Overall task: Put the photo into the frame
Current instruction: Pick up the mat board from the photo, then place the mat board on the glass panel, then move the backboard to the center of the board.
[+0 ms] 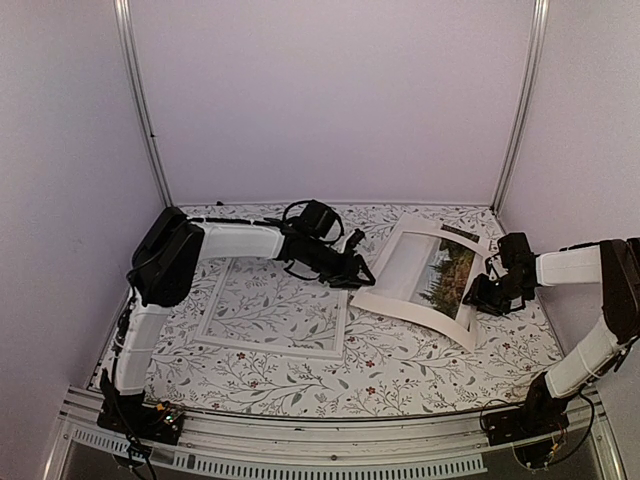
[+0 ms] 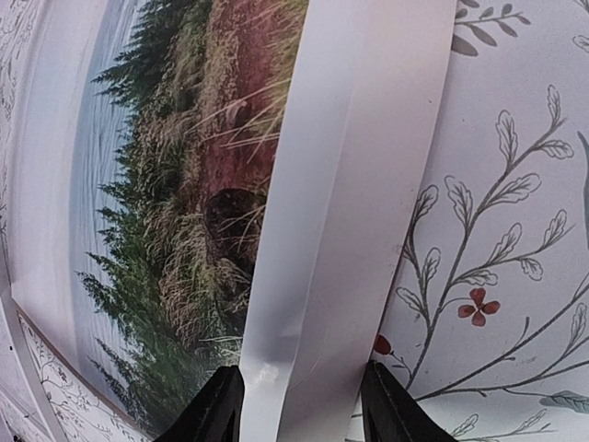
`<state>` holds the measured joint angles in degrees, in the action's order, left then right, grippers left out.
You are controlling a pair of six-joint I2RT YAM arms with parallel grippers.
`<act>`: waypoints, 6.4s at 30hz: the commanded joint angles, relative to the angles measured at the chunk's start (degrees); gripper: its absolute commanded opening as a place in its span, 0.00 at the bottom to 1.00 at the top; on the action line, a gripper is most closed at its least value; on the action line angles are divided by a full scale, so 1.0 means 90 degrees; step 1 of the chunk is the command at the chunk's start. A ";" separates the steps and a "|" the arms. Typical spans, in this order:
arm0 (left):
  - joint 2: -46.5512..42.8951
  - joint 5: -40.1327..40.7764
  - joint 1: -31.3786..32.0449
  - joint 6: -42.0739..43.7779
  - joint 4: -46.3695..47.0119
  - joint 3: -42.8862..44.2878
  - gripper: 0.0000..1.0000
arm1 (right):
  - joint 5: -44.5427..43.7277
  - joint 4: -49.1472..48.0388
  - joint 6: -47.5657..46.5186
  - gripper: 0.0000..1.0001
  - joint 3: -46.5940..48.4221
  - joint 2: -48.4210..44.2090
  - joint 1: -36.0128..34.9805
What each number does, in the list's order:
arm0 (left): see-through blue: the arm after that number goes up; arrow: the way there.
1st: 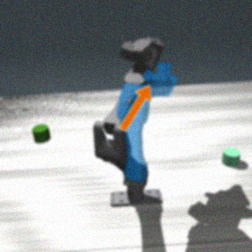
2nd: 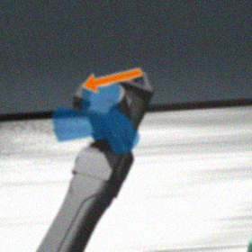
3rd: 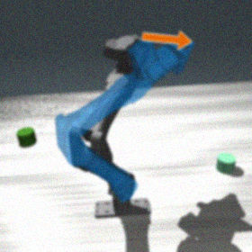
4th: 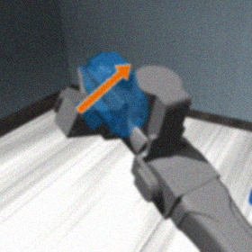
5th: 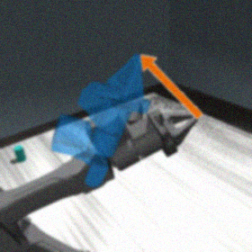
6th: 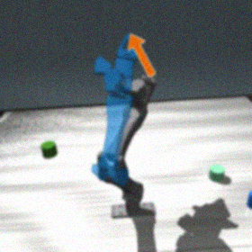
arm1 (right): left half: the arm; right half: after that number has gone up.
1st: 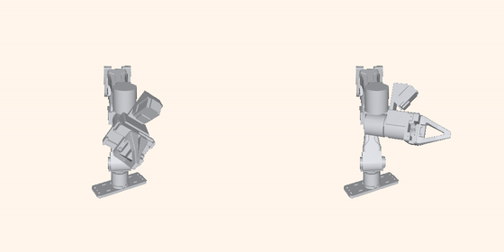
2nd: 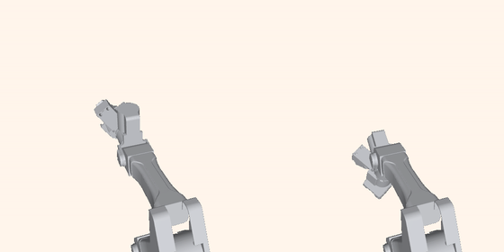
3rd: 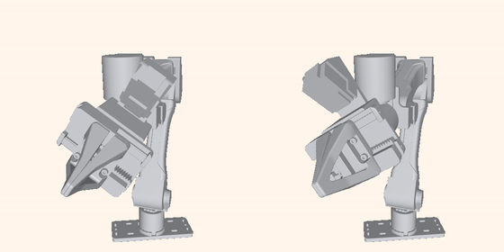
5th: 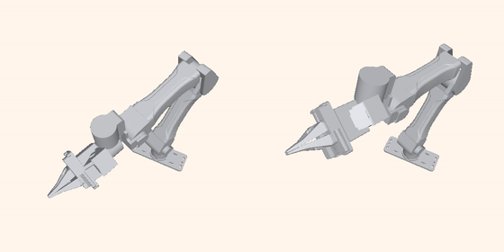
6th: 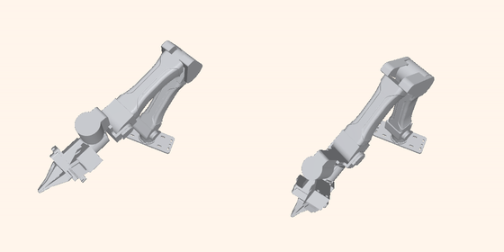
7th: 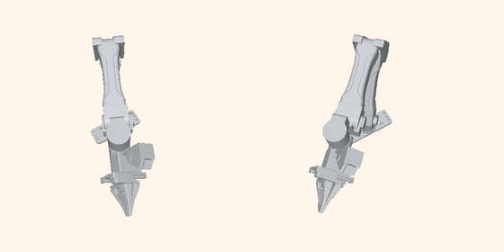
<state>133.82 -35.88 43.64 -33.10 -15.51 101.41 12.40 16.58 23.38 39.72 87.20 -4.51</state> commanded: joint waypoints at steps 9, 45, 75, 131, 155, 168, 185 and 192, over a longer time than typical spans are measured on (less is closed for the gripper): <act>-0.0501 -0.1002 -0.0225 -0.1016 0.1356 -0.0485 0.50 | 0.0055 -0.0019 0.0030 0.47 -0.0243 0.0228 -0.0080; -0.2612 -0.0002 -0.0252 -0.0562 0.1055 -0.1963 0.00 | 0.1813 0.1009 -0.0083 0.70 0.1456 -0.1810 -0.0080; -0.5494 0.1343 -0.2996 0.1715 -0.2556 -0.4529 0.00 | 0.1789 0.0474 -0.0038 0.69 0.0964 -0.1176 -0.0080; -0.5488 0.0754 -0.3500 0.1763 -0.2152 -0.5359 0.00 | 0.1864 -0.0037 -0.0011 0.68 0.0507 -0.0587 -0.0077; -0.5194 0.1341 -0.3250 0.1793 -0.2066 -0.5225 0.08 | 0.1932 -0.0118 -0.0001 0.68 0.0509 -0.0475 -0.0082; -0.5128 0.1627 -0.3165 0.1860 -0.2086 -0.5141 0.37 | 0.1937 -0.0179 0.0020 0.68 0.0401 -0.0469 -0.0081; -0.5207 0.2280 -0.3103 0.1935 -0.2352 -0.4869 0.54 | 0.1941 -0.0206 0.0026 0.68 0.0352 -0.0487 -0.0080; -0.5257 0.2483 -0.3102 0.1974 -0.2388 -0.4796 0.55 | 0.1933 -0.0211 0.0030 0.68 0.0352 -0.0480 -0.0079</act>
<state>87.44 -15.35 15.07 -16.05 -36.03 56.66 29.19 15.75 23.20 43.38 82.59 -4.89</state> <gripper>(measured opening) 0.551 0.680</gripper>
